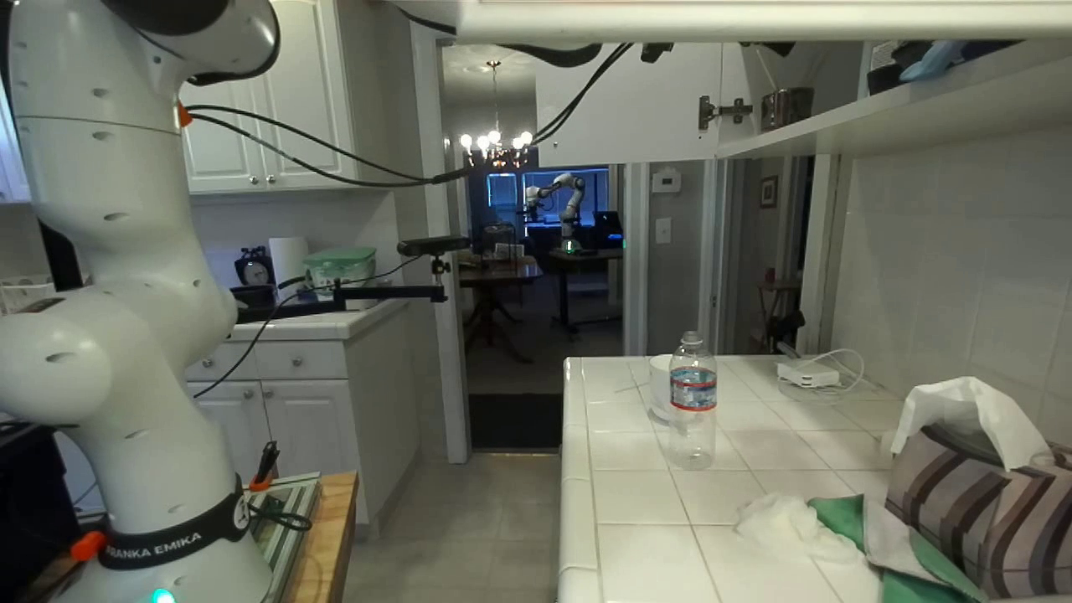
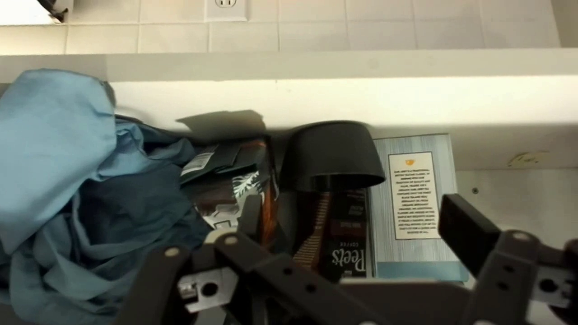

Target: Move the bottle to the left. Then, open the right door of the wall cabinet, retrieve a cup, and place it on the counter.

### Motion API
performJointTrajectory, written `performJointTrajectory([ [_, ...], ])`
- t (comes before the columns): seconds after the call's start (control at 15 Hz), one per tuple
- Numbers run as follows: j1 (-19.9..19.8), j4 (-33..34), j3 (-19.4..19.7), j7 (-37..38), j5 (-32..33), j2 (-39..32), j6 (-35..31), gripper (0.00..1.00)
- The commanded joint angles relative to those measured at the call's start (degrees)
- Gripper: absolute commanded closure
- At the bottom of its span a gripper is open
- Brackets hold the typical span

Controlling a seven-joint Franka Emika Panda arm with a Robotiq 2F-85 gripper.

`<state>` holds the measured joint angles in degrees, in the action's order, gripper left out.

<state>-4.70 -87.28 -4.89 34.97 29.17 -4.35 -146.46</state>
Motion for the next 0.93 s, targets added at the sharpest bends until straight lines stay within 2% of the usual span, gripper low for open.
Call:
performJointTrajectory([
  [0.0, 2.7, 8.9, 3.4, -6.3, -2.2, -6.3, 1.0, 0.0],
  [0.2, 3.4, 15.6, 5.3, -12.3, -5.2, -10.0, 2.3, 0.0],
  [0.47, 4.0, 22.5, 5.4, -20.9, -11.1, -14.3, 6.2, 0.0],
  [0.53, 2.2, 23.5, 2.9, -22.0, -11.3, -15.0, 7.5, 0.0],
  [0.87, 2.0, 30.4, 2.0, -24.4, -12.4, -20.9, 9.0, 0.0],
])
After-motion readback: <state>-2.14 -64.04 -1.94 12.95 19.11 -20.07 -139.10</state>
